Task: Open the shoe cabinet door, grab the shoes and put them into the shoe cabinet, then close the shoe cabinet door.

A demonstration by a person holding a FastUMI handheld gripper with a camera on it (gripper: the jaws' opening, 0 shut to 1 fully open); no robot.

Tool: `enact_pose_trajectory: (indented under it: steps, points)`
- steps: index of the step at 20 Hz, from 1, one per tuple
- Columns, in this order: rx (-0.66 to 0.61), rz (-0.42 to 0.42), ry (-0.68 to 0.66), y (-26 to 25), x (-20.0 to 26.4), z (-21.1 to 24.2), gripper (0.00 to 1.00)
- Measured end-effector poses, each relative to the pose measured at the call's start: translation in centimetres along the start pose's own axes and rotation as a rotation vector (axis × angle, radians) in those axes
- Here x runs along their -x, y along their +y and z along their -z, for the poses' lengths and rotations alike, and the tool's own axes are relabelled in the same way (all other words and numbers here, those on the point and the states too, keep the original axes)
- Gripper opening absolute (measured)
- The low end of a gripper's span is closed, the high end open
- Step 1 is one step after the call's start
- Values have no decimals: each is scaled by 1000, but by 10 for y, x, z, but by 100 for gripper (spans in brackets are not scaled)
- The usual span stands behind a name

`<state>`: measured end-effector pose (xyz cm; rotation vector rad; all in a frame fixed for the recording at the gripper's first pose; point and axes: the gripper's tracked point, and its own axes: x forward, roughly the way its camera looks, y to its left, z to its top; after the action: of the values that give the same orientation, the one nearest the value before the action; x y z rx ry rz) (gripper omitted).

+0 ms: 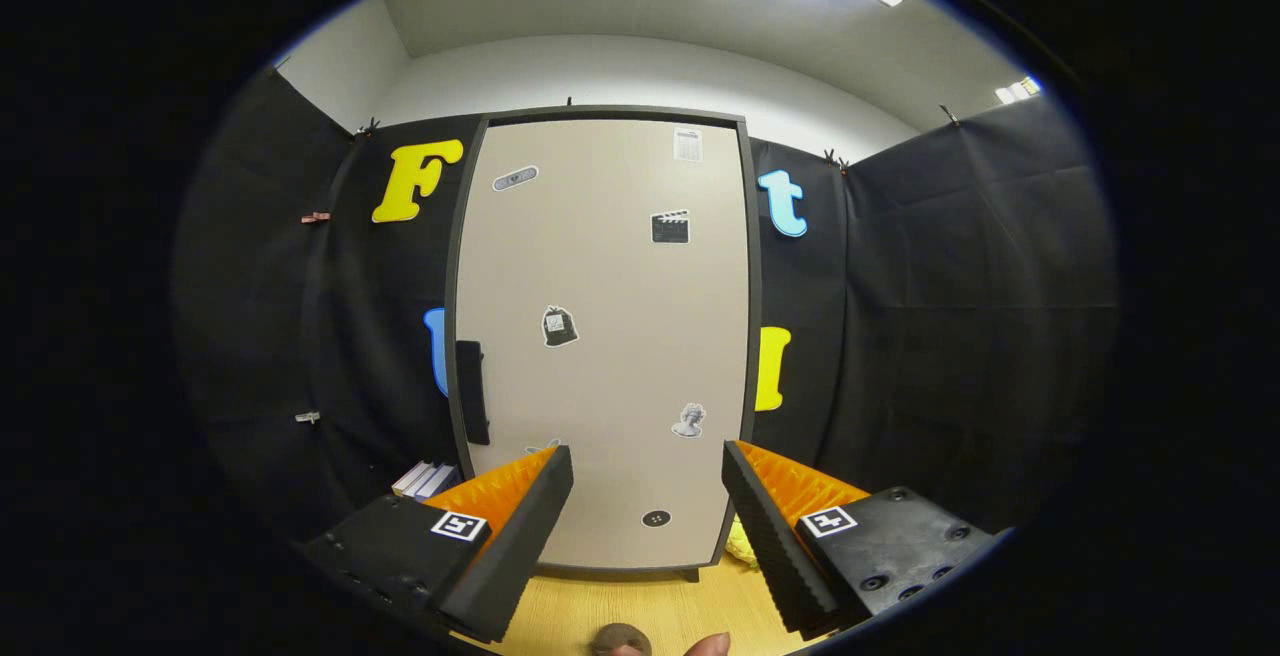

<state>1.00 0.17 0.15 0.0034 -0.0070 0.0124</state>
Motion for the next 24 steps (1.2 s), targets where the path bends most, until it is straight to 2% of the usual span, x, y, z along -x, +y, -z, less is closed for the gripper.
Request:
enact_pose_trajectory:
  steps: [4, 9, 14, 21, 22, 24]
  points:
    - [-19, -39, -4, 25, -13, -7, 98]
    - [-30, -126, -28, 94, -45, -22, 98]
    - [-36, -189, -4, 159, -86, -8, 98]
    - [22, -182, 41, 208, -159, 30, 97]
    - [23, -169, 52, 209, -168, 36, 96]
    - [15, -155, 69, 213, -184, 46, 88]
